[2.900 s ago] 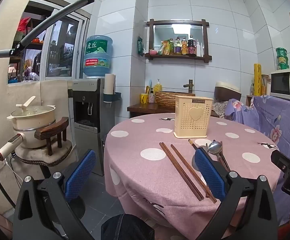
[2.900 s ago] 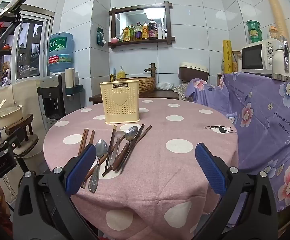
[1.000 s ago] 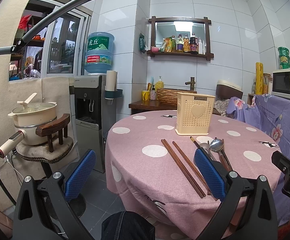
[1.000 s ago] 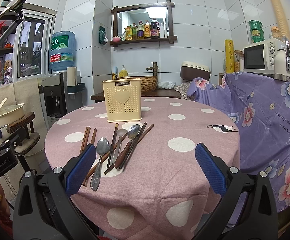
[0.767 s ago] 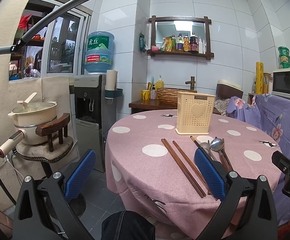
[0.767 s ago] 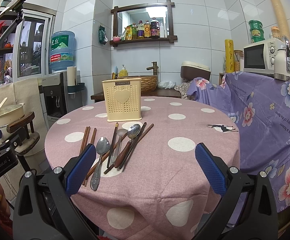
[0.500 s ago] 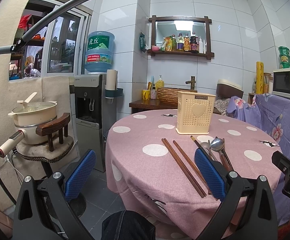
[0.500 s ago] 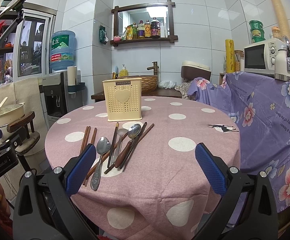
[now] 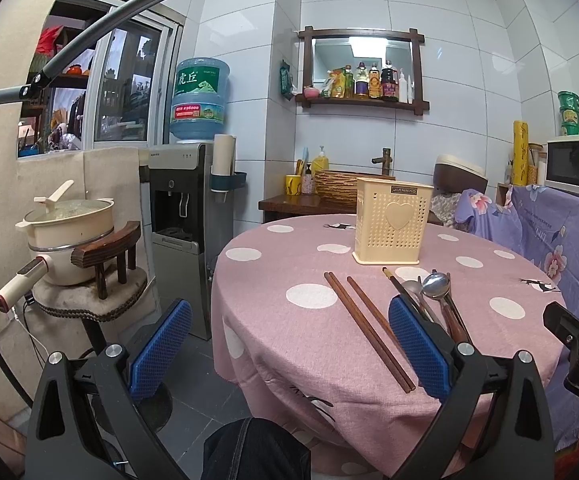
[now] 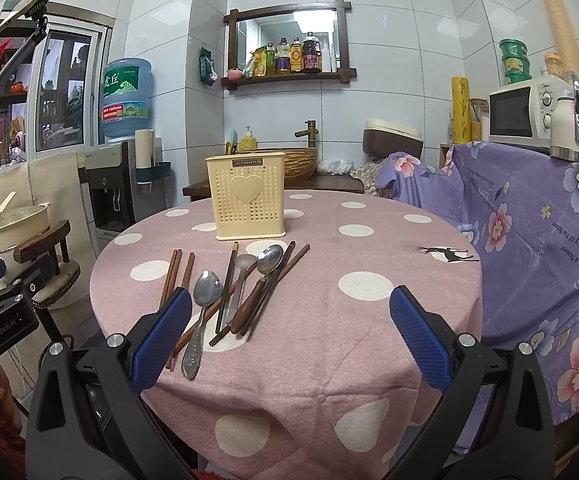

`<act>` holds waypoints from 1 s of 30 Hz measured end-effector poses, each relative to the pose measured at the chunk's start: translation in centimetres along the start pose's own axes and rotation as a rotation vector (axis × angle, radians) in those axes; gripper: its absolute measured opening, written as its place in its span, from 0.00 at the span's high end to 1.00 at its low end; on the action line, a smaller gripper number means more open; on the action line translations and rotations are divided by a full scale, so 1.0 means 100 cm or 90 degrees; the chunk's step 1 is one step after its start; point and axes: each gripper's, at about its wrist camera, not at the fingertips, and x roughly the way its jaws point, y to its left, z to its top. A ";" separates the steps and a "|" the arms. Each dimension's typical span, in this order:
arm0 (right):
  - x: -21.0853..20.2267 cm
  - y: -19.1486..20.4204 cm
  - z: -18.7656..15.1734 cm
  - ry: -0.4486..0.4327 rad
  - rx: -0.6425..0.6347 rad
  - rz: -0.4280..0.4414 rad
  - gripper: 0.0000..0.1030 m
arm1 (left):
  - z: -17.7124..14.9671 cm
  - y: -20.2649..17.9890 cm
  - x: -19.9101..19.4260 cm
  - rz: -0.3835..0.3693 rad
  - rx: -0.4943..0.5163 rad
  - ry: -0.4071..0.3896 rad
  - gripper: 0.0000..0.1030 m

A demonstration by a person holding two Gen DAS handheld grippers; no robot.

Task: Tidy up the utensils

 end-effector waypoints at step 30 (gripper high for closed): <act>0.046 -0.007 0.003 0.078 0.005 -0.007 0.05 | 0.000 -0.007 0.033 -0.026 0.001 0.111 0.05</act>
